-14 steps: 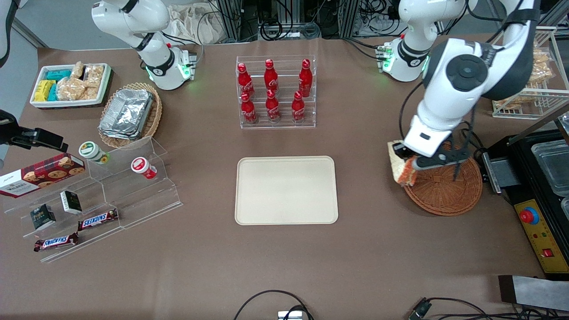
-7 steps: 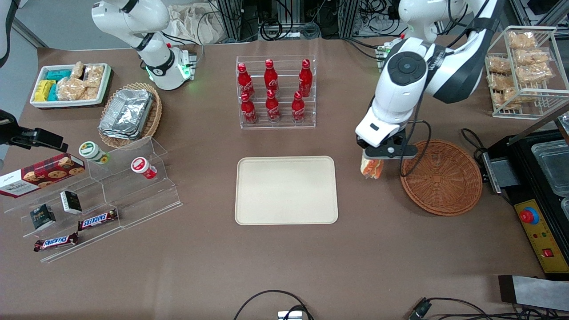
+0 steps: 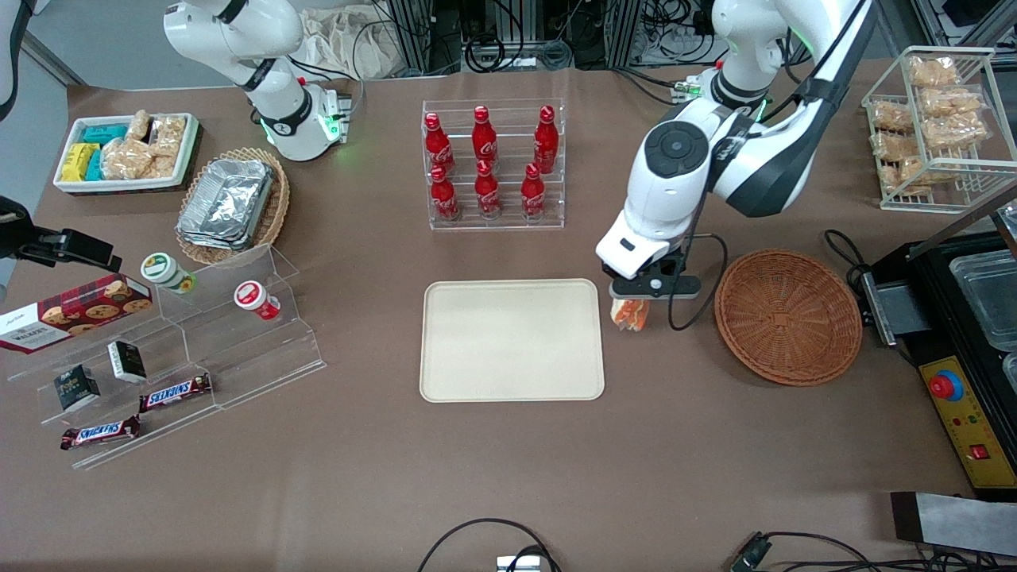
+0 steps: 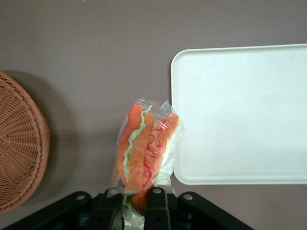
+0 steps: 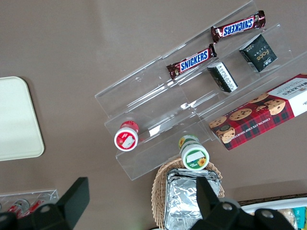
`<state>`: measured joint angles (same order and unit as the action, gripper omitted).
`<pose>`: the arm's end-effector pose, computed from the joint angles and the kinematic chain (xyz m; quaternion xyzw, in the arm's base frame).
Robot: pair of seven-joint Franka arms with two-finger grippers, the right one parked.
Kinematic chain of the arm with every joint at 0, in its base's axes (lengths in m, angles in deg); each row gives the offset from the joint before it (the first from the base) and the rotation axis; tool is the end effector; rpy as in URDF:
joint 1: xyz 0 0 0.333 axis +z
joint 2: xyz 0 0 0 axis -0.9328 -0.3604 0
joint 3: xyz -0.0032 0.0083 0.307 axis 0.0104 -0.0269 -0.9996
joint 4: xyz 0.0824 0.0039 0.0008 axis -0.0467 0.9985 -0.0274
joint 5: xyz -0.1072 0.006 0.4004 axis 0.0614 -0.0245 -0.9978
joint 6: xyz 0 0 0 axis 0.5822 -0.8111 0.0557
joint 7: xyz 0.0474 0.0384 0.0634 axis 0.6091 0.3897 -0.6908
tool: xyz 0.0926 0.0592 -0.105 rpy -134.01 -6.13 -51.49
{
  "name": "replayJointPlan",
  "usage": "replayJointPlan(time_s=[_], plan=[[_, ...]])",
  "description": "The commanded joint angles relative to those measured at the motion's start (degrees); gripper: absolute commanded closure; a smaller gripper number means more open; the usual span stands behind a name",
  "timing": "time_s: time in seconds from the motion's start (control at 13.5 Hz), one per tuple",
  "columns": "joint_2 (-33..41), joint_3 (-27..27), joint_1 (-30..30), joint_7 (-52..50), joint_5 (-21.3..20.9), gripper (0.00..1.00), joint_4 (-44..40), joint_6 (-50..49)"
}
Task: Place sandwich from basket to tray
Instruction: 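Lift the sandwich with the left gripper and carry it to the tray, then lower the sandwich onto the cream tray and open the left gripper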
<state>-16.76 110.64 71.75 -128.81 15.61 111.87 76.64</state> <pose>0.5250 -0.3402 0.3269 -0.9988 0.0104 -0.0354 0.0329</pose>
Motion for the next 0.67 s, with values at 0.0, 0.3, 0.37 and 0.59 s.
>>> replayJointPlan(time_s=[0.0, 0.3, 0.37, 0.59], plan=[[-6.8, 0.3, -3.2, -7.1, -5.7, 1.0, -5.3, -0.3], [-12.6, 0.2, -5.3, -12.6, -11.8, 1.0, -7.5, -0.3], [-13.9, 0.2, -5.9, -12.7, -12.0, 1.0, -8.3, -0.3], [-17.0, -0.1, -8.2, -13.7, -12.8, 1.0, -10.8, -0.2]])
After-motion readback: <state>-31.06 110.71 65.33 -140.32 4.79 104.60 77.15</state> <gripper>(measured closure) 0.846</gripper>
